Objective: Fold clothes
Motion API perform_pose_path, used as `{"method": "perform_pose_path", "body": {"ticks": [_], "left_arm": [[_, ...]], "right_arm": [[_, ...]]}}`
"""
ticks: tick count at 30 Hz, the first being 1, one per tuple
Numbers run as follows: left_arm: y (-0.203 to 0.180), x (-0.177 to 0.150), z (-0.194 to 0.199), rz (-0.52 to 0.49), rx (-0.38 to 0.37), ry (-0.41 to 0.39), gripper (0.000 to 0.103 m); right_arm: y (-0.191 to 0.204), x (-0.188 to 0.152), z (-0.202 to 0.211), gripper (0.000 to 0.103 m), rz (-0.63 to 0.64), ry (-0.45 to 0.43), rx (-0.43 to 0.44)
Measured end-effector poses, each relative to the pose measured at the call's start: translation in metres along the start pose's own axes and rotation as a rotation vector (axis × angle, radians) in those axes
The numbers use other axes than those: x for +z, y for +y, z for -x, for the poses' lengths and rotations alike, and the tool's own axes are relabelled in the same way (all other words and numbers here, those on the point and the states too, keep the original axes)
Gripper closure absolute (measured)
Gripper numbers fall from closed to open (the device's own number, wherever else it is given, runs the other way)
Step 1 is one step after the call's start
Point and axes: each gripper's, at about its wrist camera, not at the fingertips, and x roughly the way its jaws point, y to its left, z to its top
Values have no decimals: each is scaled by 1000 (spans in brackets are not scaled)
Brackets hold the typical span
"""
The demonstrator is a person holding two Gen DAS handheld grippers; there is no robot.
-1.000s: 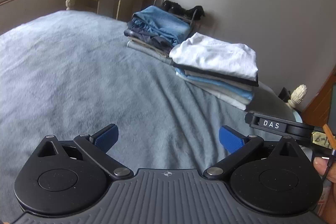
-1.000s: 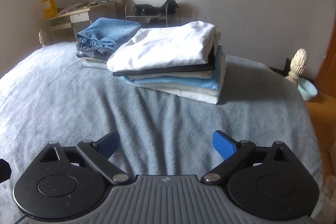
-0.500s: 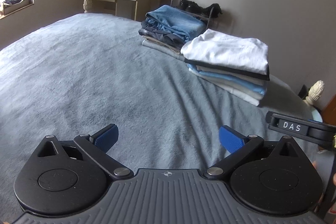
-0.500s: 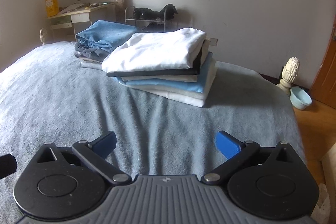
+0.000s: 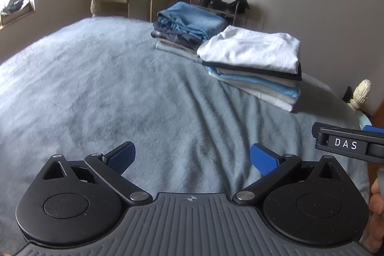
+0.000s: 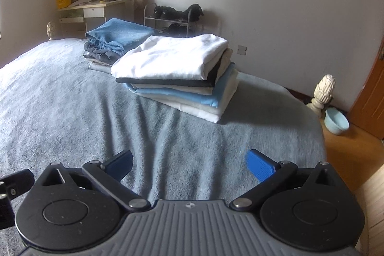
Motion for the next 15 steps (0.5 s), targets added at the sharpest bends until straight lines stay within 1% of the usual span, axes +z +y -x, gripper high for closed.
{"method": "perform_pose_path", "body": {"ticks": [3,6,15], "left_arm": [[-1,-4,0,23,-4,8,0],[-2,-6,1,25,-7,4,0],[-12,-11,4,2,-19,-11,0]], "right_arm": [[-4,-3,-2,0,-6,10,-16],[-6,-4,-4,0,-13,28,-27],[-6,-7,-1,0,4,13,-43]]}}
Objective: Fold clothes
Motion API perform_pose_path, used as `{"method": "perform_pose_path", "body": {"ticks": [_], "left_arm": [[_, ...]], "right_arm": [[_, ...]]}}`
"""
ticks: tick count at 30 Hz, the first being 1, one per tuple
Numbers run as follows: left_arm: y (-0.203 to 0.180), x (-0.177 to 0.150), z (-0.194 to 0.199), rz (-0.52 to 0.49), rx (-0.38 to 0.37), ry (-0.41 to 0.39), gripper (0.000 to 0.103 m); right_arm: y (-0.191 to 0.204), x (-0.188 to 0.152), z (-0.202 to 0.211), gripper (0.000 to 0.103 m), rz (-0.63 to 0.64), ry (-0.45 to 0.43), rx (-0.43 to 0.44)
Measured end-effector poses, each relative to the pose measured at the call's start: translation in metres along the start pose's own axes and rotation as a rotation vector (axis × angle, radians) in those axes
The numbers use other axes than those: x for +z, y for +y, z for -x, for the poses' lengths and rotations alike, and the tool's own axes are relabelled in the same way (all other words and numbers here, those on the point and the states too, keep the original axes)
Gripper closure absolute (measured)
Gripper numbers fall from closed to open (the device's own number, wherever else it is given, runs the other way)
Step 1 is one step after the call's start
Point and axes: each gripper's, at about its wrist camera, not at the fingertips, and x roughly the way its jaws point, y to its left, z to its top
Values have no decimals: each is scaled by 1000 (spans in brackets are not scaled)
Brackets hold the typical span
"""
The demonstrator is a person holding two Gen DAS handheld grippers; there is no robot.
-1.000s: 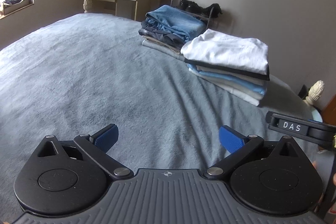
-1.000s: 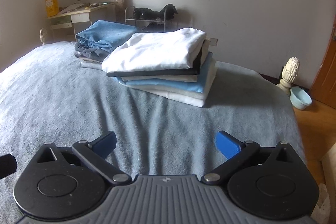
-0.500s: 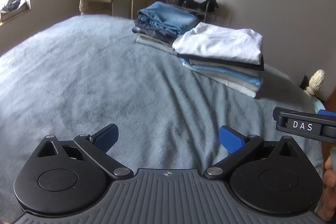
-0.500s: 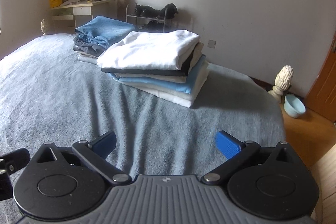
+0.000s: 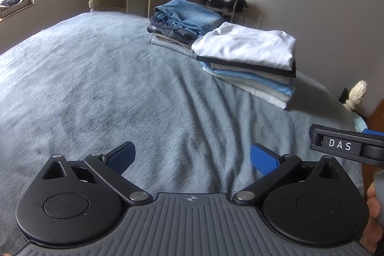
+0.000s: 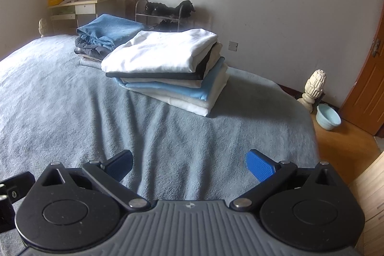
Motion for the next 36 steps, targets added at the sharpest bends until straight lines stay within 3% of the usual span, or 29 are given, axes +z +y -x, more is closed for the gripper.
{"method": "perform_pose_path", "body": {"ticks": [36], "left_arm": [[-19,-2,8,-38,11,-14,0]], "right_arm": [[-14,-4,5,0,-3,-19,-18]]}}
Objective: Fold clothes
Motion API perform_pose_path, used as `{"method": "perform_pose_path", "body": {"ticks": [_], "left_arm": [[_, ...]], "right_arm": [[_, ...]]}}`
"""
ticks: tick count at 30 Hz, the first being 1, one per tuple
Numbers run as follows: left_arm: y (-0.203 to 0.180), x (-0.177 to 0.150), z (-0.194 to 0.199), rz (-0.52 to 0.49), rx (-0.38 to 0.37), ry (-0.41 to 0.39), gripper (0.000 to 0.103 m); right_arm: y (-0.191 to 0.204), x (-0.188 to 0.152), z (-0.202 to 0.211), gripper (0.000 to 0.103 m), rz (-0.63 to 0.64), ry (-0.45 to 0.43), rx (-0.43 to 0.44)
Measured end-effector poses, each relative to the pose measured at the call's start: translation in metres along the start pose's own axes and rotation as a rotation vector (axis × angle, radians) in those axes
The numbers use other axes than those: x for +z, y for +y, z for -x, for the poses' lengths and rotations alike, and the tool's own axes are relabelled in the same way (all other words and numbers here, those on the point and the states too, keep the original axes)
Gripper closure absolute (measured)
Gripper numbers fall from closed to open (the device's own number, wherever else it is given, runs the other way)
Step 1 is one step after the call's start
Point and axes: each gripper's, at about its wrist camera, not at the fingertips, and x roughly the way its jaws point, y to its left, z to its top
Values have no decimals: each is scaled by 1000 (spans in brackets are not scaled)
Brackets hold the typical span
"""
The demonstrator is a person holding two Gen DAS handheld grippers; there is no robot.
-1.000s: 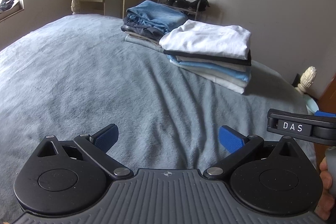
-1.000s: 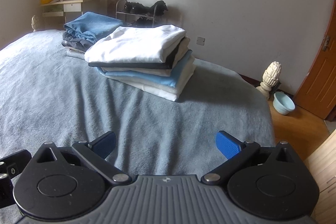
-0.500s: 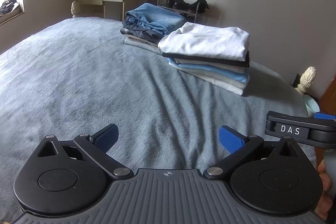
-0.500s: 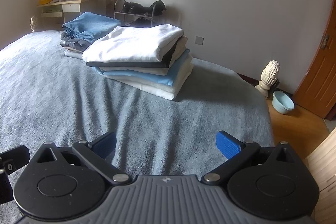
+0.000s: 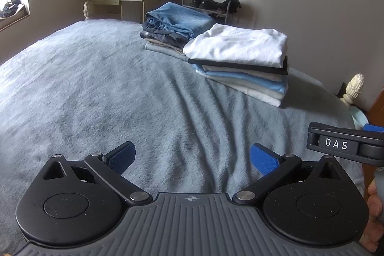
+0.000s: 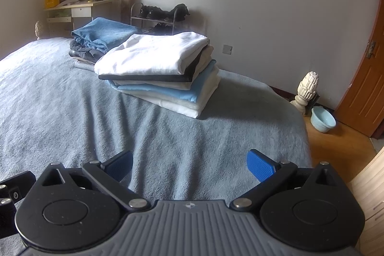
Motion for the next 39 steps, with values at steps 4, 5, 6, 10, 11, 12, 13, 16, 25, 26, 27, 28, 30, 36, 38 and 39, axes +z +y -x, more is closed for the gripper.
{"method": "perform_pose_path", "body": {"ticks": [4,5,6,10,11,12,13,16,25,26,27,28,30,36,38,39], "left_arm": [[0,0,1,-2,1,-1,0],[-1,0,1,-2,1,-1,0],[-1,-1,1,-3,1,-1,0],[-1,-1,1,-3,2,-1,0],[-1,-1,1,-3,2,-1,0],[-1,-1,1,-4,1,-1,0],[-1,-1,1,-4,1,-1,0],[-2,-1,1,-6,1,0,0],[-3,-1,2,-7,0,3,0],[-3,-1,2,-7,0,3,0],[-3,-1,2,-7,-1,4,0],[-3,-1,2,-7,-1,4,0],[-3,-1,2,-7,-1,4,0],[-3,-1,2,-7,-1,4,0],[-3,-1,2,-7,0,4,0],[-3,-1,2,-6,1,4,0]], "right_arm": [[0,0,0,0,0,0,1],[0,0,0,0,0,0,1],[0,0,0,0,0,0,1],[0,0,1,0,1,0,1],[1,0,1,0,2,0,1],[1,0,1,0,3,-1,2],[1,0,1,0,3,-1,1],[1,-1,1,0,3,0,2],[1,-1,2,0,3,-3,1],[1,-1,2,0,3,-3,1],[1,-1,2,0,3,-3,1],[1,-1,2,0,3,-3,2],[1,-1,2,0,3,-3,2],[1,-2,2,0,6,-4,0],[2,-2,3,0,7,-4,-1],[2,-2,3,0,8,-4,-2]]}}
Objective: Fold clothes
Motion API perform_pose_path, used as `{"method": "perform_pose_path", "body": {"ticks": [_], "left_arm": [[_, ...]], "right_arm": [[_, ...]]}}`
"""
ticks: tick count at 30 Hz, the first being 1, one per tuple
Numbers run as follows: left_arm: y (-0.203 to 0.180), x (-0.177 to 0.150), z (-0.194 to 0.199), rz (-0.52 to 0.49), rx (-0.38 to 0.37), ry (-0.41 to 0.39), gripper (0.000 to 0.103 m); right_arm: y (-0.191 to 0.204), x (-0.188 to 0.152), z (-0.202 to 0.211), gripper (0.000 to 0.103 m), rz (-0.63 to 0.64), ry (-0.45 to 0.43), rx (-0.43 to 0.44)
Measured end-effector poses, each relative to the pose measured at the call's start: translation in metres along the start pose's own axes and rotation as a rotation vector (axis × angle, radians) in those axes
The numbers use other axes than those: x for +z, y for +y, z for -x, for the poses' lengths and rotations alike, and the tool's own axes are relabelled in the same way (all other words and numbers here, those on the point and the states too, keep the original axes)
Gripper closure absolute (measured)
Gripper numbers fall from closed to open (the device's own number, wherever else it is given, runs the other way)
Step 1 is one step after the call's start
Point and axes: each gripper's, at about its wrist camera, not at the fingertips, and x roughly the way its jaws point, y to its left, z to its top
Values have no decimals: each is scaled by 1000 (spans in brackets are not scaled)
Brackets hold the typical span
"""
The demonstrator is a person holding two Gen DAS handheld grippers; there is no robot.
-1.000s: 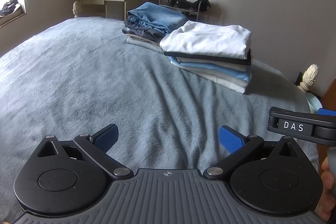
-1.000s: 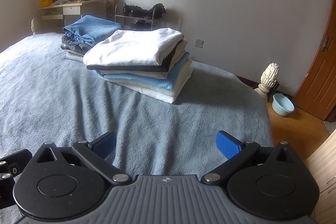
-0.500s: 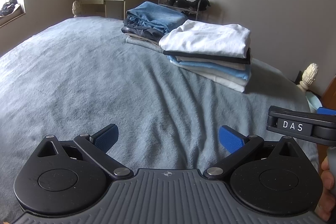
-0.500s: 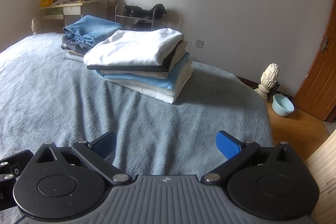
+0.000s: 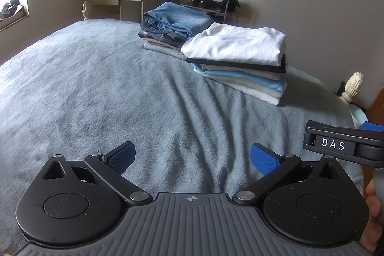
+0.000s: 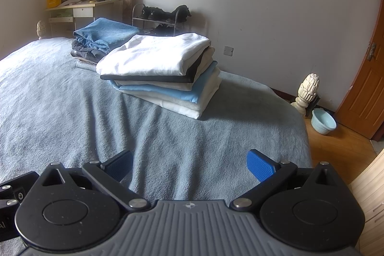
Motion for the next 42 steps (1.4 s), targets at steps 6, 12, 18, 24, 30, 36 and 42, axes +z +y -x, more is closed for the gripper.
{"method": "perform_pose_path", "body": {"ticks": [6,12,18,24,30,36,42], "left_arm": [[0,-1,3,-1,1,-11,0],[0,0,2,0,10,-3,0],[1,0,1,2,15,0,0],[0,0,1,2,16,1,0],[1,0,1,3,15,4,0],[1,-1,2,4,16,7,0],[1,-1,2,5,15,12,0]], "right_arm": [[1,-1,1,0,3,0,-3],[3,-1,1,0,9,4,-5],[4,-1,0,0,20,4,-1],[6,-1,1,0,28,-2,1],[5,-1,2,0,21,-1,-3],[5,-2,2,0,23,0,-1],[5,-1,2,0,23,-2,-1]]}}
